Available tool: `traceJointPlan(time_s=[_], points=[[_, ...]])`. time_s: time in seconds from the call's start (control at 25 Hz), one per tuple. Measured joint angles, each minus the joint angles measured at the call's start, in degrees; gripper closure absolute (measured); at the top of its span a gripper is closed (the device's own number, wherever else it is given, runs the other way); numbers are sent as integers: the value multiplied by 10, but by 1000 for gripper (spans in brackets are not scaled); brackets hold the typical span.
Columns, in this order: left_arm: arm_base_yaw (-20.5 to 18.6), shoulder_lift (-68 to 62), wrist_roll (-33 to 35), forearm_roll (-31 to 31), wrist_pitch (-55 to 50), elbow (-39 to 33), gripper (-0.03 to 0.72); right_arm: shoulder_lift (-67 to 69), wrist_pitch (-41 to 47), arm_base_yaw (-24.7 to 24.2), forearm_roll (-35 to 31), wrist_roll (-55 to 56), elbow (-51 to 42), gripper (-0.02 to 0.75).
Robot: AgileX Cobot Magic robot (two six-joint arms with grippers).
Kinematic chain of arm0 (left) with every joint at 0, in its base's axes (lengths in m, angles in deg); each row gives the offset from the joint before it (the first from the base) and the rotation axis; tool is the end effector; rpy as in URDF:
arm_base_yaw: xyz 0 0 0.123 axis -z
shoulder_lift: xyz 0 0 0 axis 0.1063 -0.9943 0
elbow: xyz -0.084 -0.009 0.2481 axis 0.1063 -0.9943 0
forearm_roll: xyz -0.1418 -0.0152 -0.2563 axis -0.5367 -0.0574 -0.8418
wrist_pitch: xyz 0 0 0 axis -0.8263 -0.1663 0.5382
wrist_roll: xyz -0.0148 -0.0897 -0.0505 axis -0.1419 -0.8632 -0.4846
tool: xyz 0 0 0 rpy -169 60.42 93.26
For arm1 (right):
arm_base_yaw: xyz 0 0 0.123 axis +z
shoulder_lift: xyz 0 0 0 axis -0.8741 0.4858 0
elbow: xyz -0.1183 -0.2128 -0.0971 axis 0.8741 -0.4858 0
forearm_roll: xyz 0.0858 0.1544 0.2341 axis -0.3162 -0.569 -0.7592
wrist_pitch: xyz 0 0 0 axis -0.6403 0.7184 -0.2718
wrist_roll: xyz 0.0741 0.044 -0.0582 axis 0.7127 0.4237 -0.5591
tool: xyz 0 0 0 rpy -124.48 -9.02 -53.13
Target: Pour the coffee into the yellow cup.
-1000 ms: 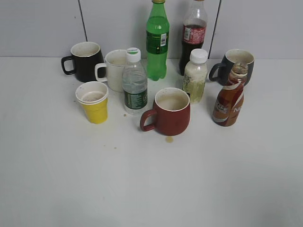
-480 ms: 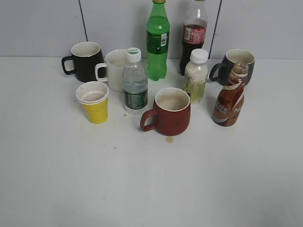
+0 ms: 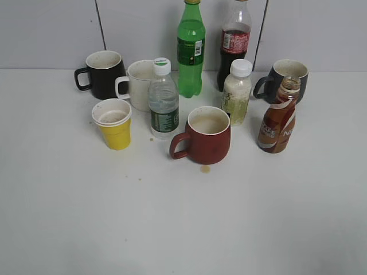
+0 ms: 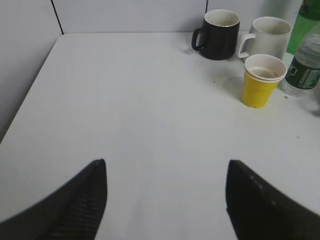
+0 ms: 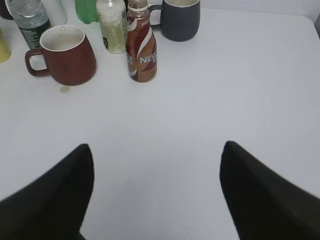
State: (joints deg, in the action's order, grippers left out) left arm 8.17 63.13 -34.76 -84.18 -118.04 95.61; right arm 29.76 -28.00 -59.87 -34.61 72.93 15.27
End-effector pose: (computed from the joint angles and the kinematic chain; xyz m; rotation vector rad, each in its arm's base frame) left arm 0.0612 -0.0001 0.3042 -0.0172 1.9933 -0.0283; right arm 0.0634 0.0167 0.2996 -0.1800 1.9841 0.1186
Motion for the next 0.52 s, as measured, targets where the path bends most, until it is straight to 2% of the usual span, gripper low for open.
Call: traceJointPlan(time_s=[0.52], points=[[0, 0, 0, 0, 0, 0, 125, 0, 0, 0, -2, -1, 0, 150]])
